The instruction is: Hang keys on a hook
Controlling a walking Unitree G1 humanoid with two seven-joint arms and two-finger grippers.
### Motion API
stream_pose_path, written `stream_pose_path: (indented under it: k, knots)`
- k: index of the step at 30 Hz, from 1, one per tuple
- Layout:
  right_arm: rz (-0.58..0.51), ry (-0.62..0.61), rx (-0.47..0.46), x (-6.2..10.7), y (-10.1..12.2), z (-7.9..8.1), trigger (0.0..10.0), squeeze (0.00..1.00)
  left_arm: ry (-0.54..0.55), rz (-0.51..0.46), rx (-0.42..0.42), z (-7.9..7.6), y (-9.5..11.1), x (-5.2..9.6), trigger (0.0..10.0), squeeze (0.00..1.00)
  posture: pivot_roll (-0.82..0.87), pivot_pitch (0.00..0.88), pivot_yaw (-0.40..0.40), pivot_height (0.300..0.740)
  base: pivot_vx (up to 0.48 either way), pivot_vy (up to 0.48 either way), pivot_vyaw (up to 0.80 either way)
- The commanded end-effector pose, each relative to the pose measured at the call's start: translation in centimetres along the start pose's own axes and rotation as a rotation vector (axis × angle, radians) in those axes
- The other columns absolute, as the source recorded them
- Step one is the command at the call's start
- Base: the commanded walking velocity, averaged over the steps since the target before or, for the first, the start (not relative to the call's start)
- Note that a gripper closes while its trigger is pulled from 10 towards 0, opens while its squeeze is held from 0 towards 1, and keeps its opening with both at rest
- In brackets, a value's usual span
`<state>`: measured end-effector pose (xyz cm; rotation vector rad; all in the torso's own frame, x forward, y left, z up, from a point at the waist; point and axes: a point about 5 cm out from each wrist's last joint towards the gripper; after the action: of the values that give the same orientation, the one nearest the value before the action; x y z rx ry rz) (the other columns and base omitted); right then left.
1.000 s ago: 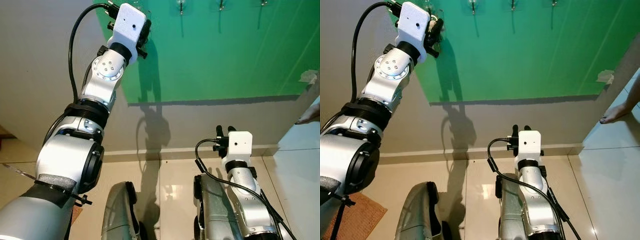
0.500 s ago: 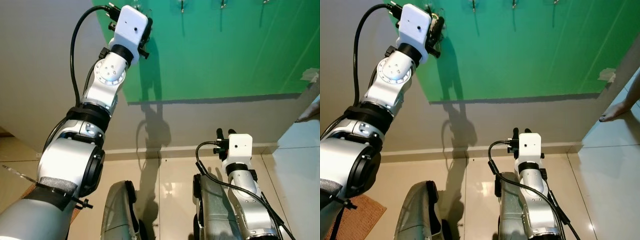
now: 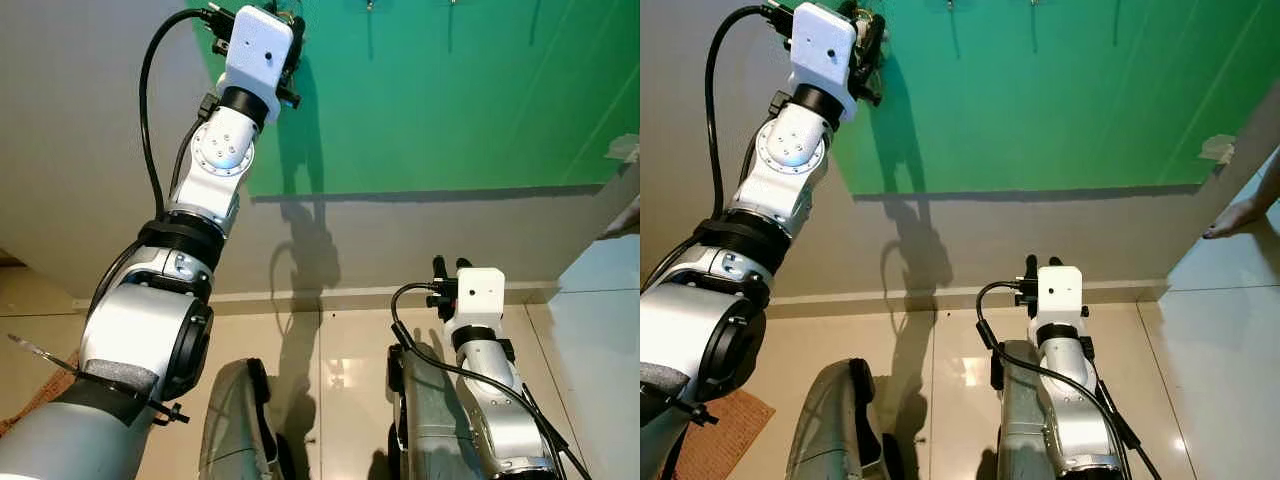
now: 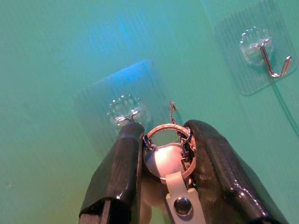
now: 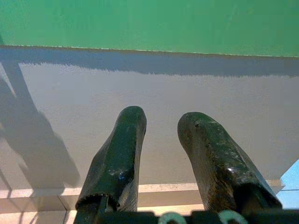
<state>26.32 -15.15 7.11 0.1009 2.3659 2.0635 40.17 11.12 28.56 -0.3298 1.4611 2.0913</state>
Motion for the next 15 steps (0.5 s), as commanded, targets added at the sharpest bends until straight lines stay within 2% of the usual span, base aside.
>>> stream_pose_path:
  k: [1,5,10,12,13,15]
  knots:
    - [-0.001,0.013,0.003,0.13,0.18,0.25,10.0,0.00,0.059,-0.085,-0.006,1.18,1.47,-0.30,0.0,0.00,-0.17,0.100,0.107,0.536,0.000,0.000,0.00]
    - [0.000,0.017,0.006,0.17,0.17,0.24,10.0,0.00,0.062,-0.124,-0.028,1.10,2.06,-0.32,0.0,0.00,-0.17,0.100,0.104,0.536,0.000,0.000,0.00]
    - [0.000,0.020,0.007,0.17,0.21,0.25,10.0,0.00,0.072,-0.133,-0.018,1.07,2.31,-0.39,0.0,0.00,-0.17,0.106,0.102,0.536,0.000,0.000,0.00]
    - [0.001,0.020,0.006,0.19,0.17,0.24,10.0,0.00,0.074,-0.122,0.003,1.03,2.22,-0.42,0.0,0.00,-0.17,0.106,0.102,0.536,0.000,0.000,0.00]
    - [0.003,0.019,0.006,0.20,0.14,0.23,10.0,0.00,0.079,-0.085,0.047,0.94,1.84,-0.46,0.0,0.00,-0.17,0.109,0.103,0.536,0.000,0.000,0.00]
    - [0.004,0.018,0.005,0.22,0.14,0.23,10.0,0.00,0.086,-0.052,0.081,0.80,1.35,-0.35,0.0,0.00,-0.17,0.112,0.104,0.536,0.000,0.000,0.00]
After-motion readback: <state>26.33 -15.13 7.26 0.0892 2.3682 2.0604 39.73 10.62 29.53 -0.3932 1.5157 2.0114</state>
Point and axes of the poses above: a point about 5 cm out from each wrist's last joint towards the gripper, its own x axis pointing back from the gripper into the wrist, its own y axis along the axis of the wrist's last joint, z = x × y, and after that the axes turned 1 degree about x, right-handed
